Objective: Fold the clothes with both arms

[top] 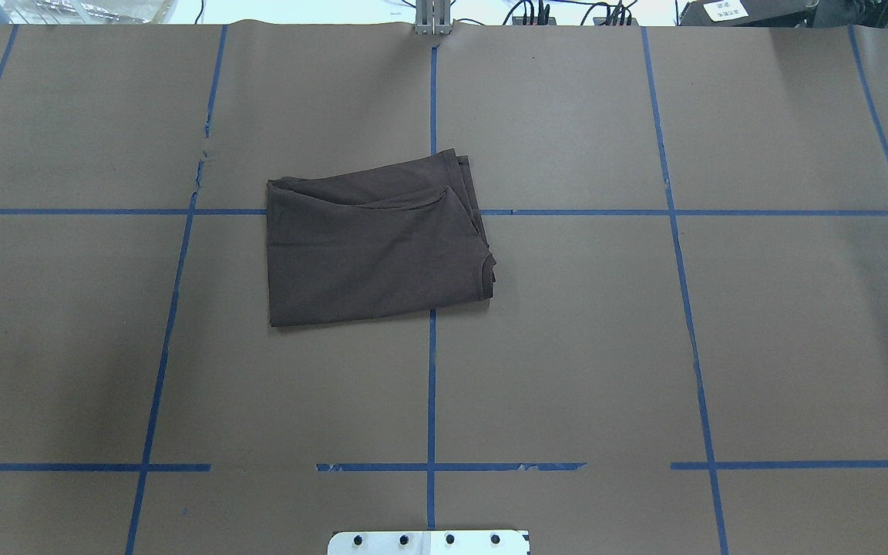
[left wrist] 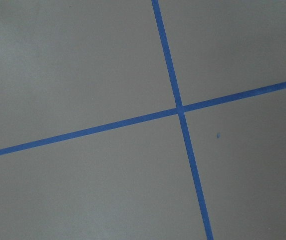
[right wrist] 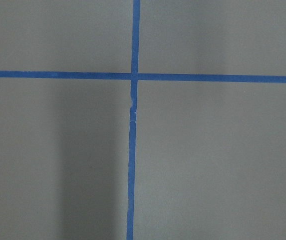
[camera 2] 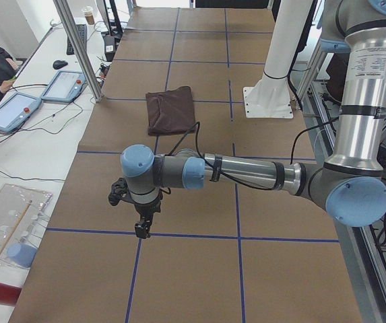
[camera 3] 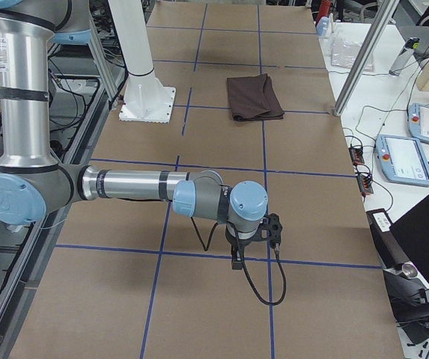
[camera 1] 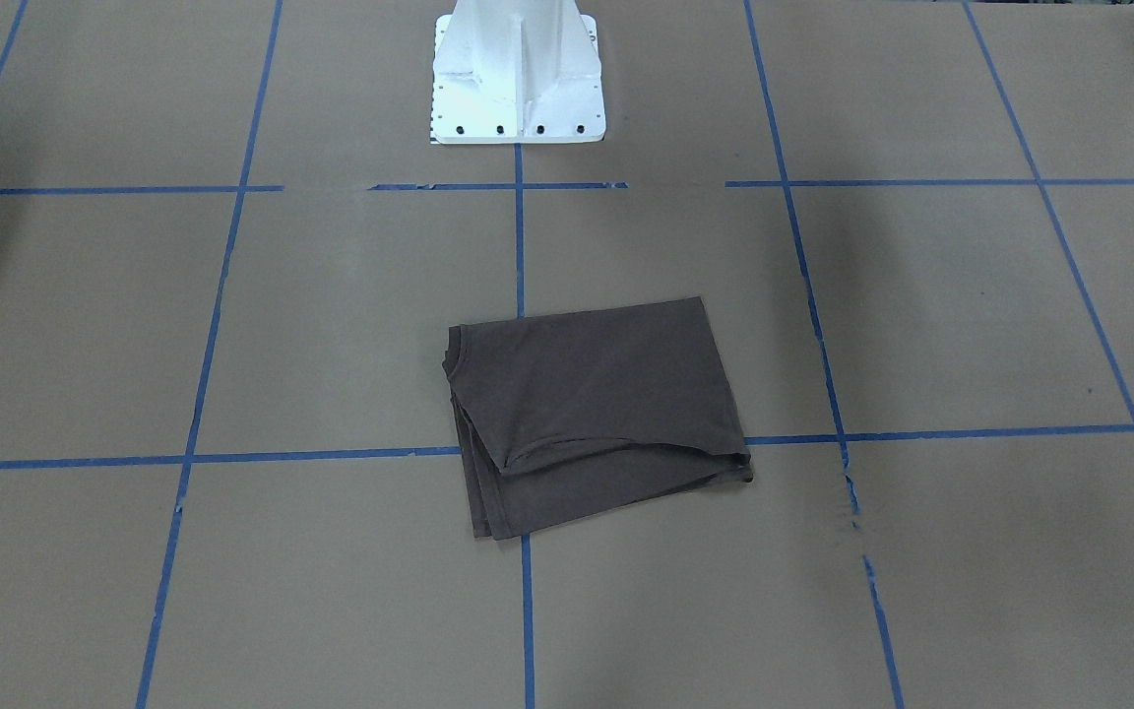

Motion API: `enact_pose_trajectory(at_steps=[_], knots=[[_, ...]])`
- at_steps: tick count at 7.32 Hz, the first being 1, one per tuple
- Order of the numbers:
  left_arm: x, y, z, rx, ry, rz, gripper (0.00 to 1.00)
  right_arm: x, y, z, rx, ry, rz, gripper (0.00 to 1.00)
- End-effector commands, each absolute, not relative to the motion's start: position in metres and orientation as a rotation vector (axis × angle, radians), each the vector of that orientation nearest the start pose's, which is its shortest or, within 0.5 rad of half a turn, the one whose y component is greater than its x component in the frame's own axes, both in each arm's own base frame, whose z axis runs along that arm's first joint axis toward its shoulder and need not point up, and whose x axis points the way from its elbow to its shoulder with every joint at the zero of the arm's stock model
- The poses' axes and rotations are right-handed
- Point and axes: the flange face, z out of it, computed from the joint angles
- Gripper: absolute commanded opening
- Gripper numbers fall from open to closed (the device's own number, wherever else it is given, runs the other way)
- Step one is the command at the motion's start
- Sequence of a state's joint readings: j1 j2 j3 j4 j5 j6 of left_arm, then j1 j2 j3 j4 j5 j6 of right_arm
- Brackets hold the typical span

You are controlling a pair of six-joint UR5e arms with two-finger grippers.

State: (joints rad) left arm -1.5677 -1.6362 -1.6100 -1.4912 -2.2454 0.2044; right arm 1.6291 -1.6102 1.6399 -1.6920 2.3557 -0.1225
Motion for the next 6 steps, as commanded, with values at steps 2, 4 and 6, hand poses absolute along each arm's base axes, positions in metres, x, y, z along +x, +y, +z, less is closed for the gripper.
enact_pose_trajectory(at_steps=[2, 4, 6], knots=[[-0.0695, -0.5192, 0.6232, 0.070, 0.672, 0.153, 1.00, 0.0929, -0.4628, 0.6586, -0.023, -0.750, -0.024, 1.00], [-0.0695, -0.5178, 0.6248, 0.066, 0.673, 0.149, 1.00, 0.0925, -0.4613, 0.6599, -0.026, -0.753, -0.023, 1.00], [-0.0674, -0.5178, 0.6245, 0.065, 0.689, 0.150, 1.00, 0.0922, -0.4613, 0.6596, -0.026, -0.758, -0.021, 1.00]])
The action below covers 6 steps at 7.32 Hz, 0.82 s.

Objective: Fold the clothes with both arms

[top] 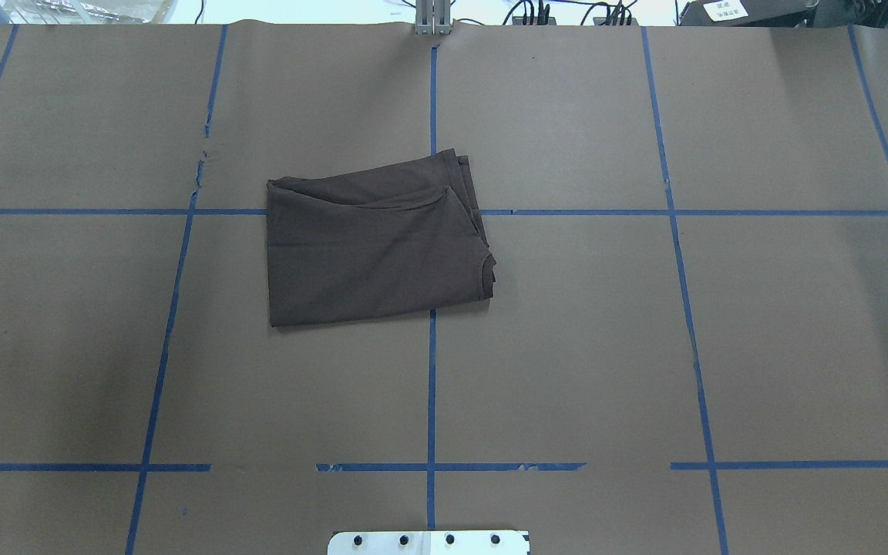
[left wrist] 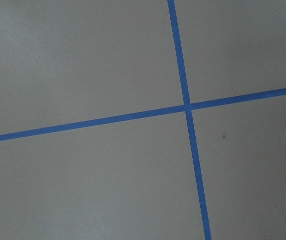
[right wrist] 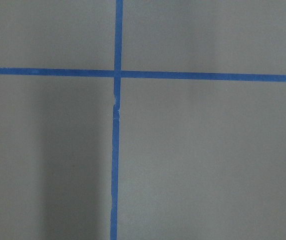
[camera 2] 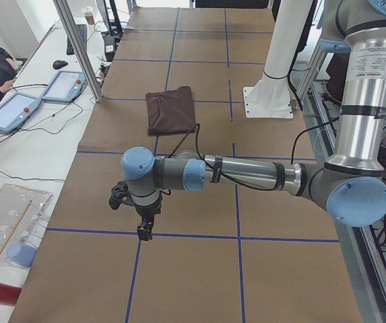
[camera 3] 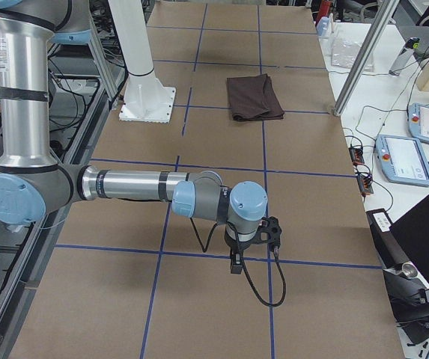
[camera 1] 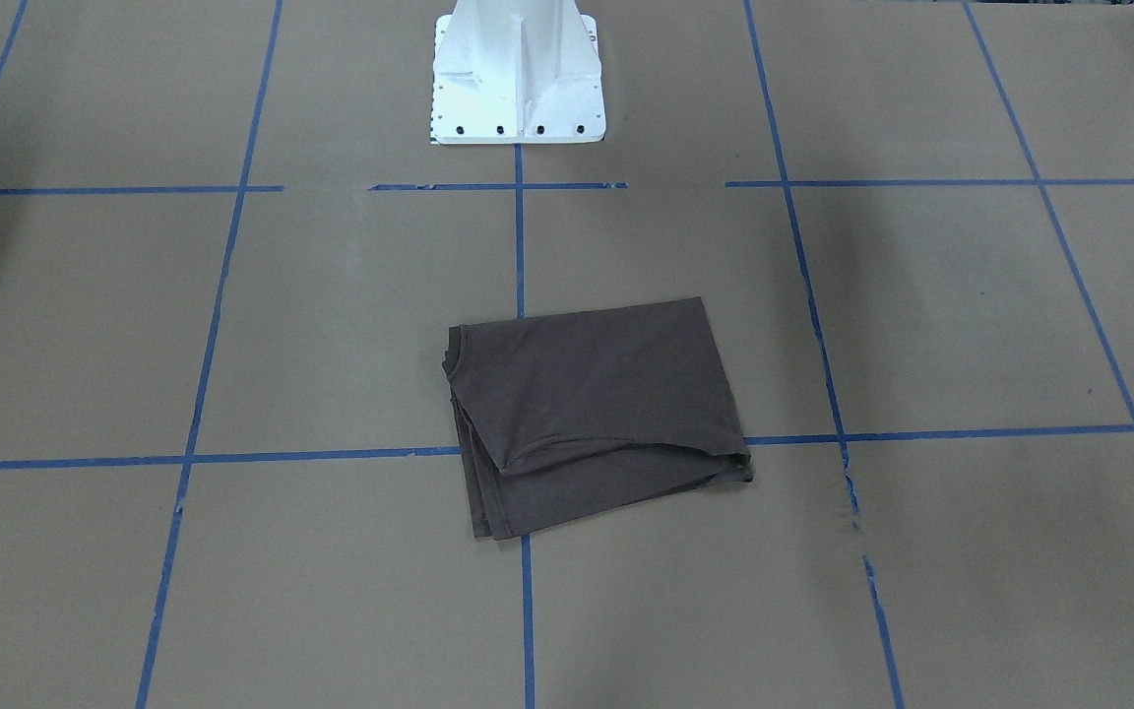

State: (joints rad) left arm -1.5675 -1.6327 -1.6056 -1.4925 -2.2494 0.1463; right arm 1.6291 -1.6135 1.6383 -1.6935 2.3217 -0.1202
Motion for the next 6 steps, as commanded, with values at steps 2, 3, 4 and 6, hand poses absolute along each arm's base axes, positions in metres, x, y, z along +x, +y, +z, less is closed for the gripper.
enact_pose_trajectory(at_steps=[2, 3, 4, 6], knots=[[-0.0641, -0.5159, 0.6242, 0.060, 0.745, 0.143, 1.00, 0.0923, -0.4622, 0.6581, -0.023, -0.758, -0.023, 1.00], [-0.0623, -0.5158, 0.6226, 0.061, 0.770, 0.141, 1.00, 0.0922, -0.4623, 0.6573, -0.022, -0.759, -0.023, 1.00], [-0.0619, -0.5157, 0.6224, 0.060, 0.775, 0.141, 1.00, 0.0922, -0.4625, 0.6558, -0.019, -0.759, -0.024, 1.00], [-0.0612, -0.5159, 0.6222, 0.061, 0.775, 0.143, 1.00, 0.0922, -0.4633, 0.6551, -0.017, -0.759, -0.025, 1.00]])
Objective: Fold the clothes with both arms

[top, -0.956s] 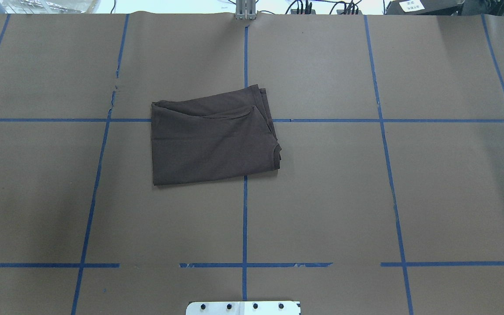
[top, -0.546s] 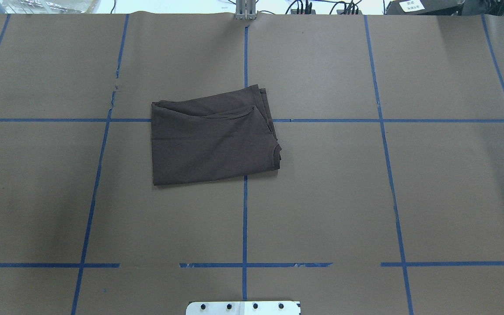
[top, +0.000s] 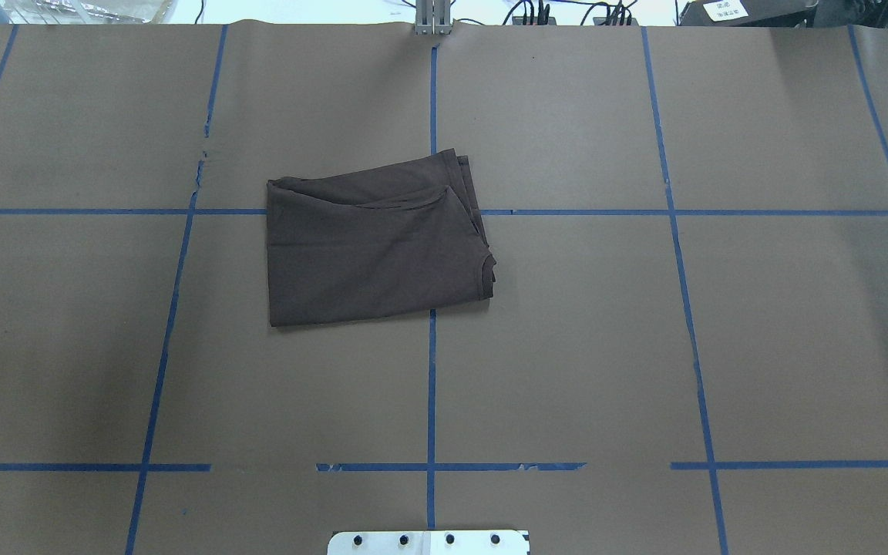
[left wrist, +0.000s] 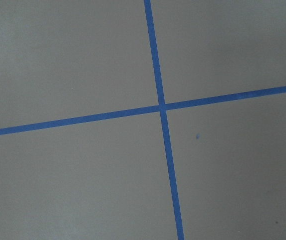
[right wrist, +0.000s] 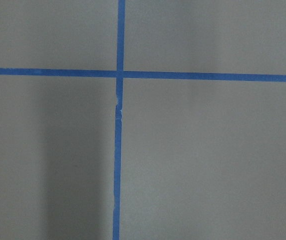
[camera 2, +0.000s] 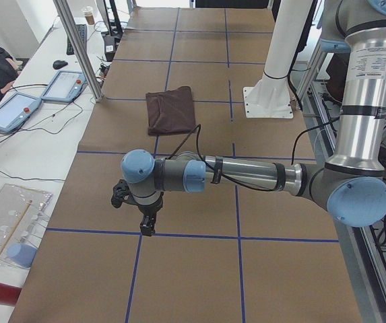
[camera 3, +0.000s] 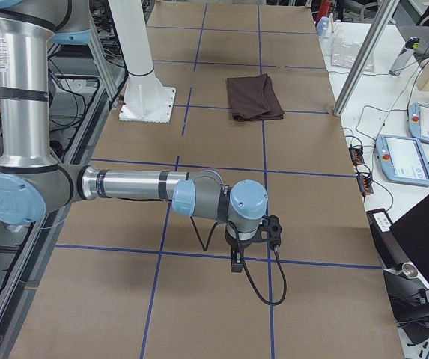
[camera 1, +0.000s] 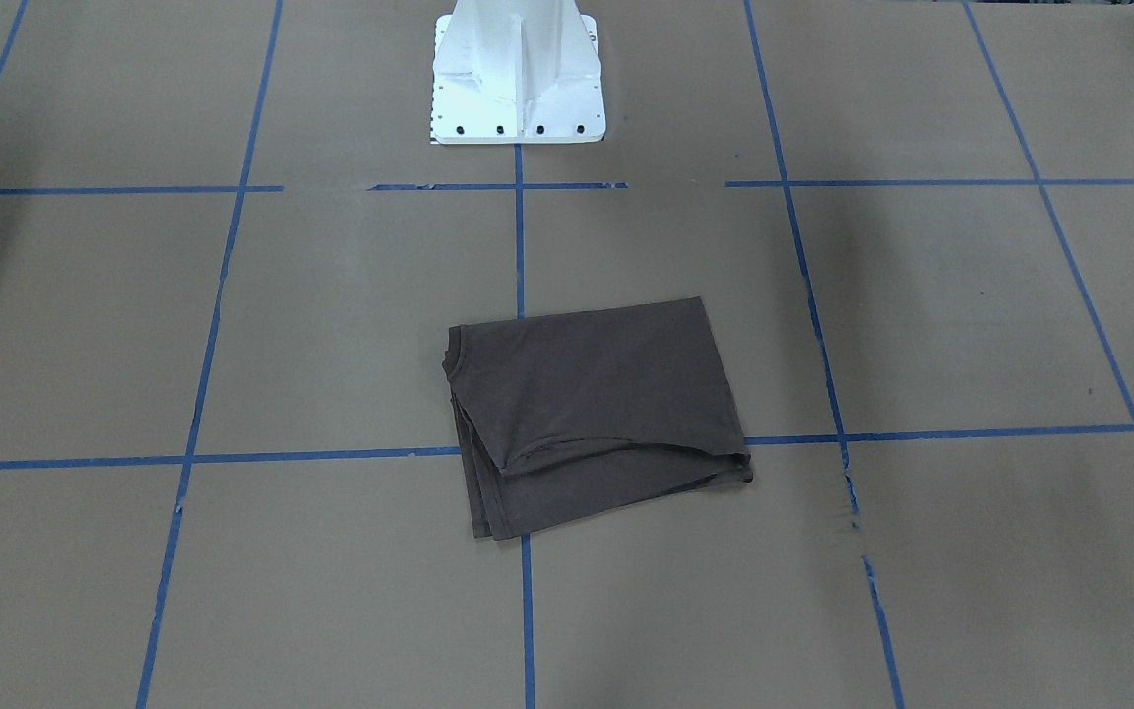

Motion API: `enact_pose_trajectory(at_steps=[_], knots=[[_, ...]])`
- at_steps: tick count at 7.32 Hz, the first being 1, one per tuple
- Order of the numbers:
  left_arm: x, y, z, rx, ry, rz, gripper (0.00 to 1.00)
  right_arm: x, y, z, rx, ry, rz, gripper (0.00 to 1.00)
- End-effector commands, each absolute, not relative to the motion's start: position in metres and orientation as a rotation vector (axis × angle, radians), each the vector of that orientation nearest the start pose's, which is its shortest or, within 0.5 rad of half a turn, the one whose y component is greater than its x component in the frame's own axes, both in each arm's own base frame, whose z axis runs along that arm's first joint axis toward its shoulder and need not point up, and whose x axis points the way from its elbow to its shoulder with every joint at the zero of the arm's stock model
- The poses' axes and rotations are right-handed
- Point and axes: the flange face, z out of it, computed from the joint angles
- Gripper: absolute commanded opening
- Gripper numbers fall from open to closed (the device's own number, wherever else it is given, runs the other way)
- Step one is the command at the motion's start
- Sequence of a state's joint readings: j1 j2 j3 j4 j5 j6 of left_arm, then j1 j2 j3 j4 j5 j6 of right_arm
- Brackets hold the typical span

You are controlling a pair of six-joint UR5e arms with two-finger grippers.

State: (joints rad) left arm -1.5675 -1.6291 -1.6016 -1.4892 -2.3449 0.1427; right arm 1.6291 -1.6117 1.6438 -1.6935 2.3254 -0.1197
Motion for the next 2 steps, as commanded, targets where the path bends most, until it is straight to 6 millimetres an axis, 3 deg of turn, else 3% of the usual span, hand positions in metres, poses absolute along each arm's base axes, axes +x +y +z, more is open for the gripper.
enact_pose_trajectory(at_steps=[1, 2], knots=[[-0.0613, -0.5159, 0.6223, 0.061, 0.773, 0.143, 1.00, 0.0921, -0.4633, 0.6550, -0.017, -0.760, -0.025, 1.00], [-0.0613, -0.5159, 0.6223, 0.061, 0.773, 0.143, 1.00, 0.0920, -0.4633, 0.6548, -0.017, -0.762, -0.025, 1.00]])
